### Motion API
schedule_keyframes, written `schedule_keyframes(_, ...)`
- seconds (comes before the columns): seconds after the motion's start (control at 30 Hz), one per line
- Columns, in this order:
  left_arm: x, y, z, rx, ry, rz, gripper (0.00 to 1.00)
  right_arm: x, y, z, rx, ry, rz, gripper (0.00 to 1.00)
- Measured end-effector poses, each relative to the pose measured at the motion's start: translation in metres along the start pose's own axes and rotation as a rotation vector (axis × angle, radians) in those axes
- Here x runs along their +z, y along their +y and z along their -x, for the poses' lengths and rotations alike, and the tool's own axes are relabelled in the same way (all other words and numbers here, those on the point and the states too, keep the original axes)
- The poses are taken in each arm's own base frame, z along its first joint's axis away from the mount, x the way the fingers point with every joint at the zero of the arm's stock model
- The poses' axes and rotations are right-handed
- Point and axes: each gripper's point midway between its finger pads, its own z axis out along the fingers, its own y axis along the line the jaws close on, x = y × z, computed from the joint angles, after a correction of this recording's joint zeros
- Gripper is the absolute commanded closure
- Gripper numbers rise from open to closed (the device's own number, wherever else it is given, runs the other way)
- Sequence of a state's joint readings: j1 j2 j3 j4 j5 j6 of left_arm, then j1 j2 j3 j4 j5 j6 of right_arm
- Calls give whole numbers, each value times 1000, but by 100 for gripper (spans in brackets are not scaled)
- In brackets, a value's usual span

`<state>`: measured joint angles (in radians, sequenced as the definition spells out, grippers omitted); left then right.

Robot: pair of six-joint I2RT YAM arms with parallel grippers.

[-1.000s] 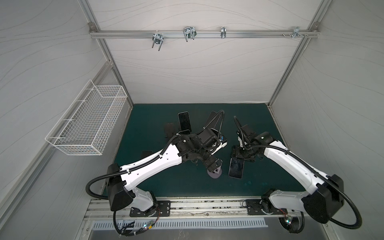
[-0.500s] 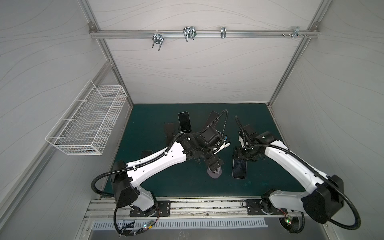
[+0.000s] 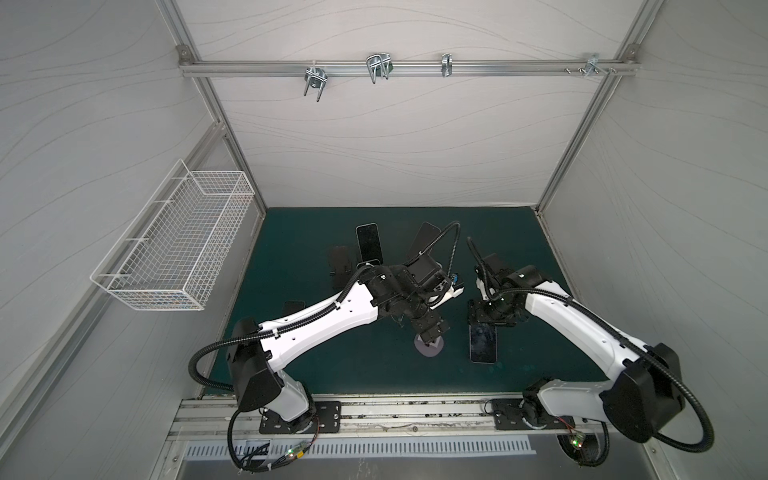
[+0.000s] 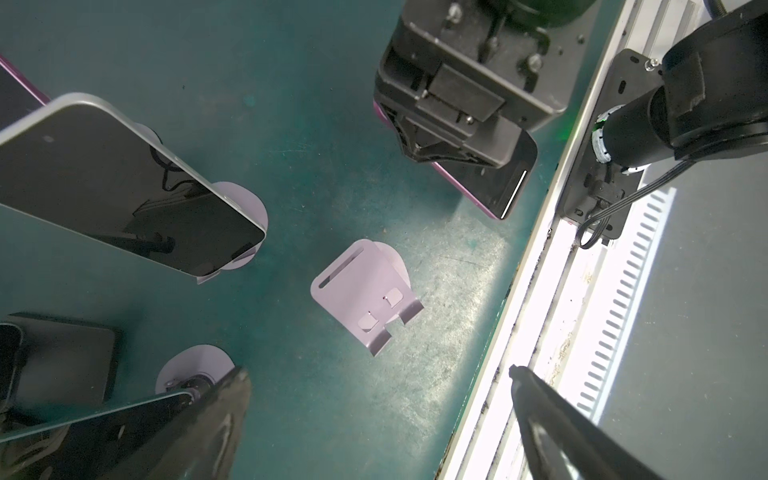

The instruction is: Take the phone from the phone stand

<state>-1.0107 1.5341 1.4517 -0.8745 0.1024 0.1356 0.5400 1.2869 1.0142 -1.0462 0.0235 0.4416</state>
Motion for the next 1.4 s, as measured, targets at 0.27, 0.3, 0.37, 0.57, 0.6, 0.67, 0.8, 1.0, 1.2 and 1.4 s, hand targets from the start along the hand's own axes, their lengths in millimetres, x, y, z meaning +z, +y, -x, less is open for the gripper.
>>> schedule_keyframes(0.27, 2, -6, 5, 22, 2, -14, 1, 11, -4, -2, -24, 30, -17, 39)
schedule_keyframes(0.3, 2, -7, 5, 25, 3, -15, 1, 13, -4, -2, -28, 33, -18, 39)
schedule_keyframes(0.37, 4, -8, 5, 28, 6, -16, 1, 15, -4, -2, -36, 39, -21, 39)
schedule_keyframes(0.57, 7, -13, 7, 41, 15, -24, 1, 26, -4, 0, -50, 59, -24, 39)
schedule_keyframes(0.6, 7, -14, 7, 44, 15, -26, 1, 28, -4, 0, -51, 63, -22, 39)
schedule_keyframes(0.67, 8, -17, 7, 47, 14, -30, 1, 34, -4, -1, -50, 69, -18, 39)
schedule_keyframes(0.8, 8, -25, 7, 65, 16, -43, 1, 47, -5, -4, -41, 102, -17, 39)
schedule_keyframes(1.0, 8, -32, 5, 119, 21, -51, 1, 60, -4, -6, -13, 146, -20, 39)
schedule_keyframes(1.2, -4, -27, -9, 186, 29, -18, 1, 65, -6, -5, 5, 158, -40, 39)
schedule_keyframes(1.4, -20, -23, -23, 202, 5, 19, 1, 73, -9, 2, 8, 179, -80, 39)
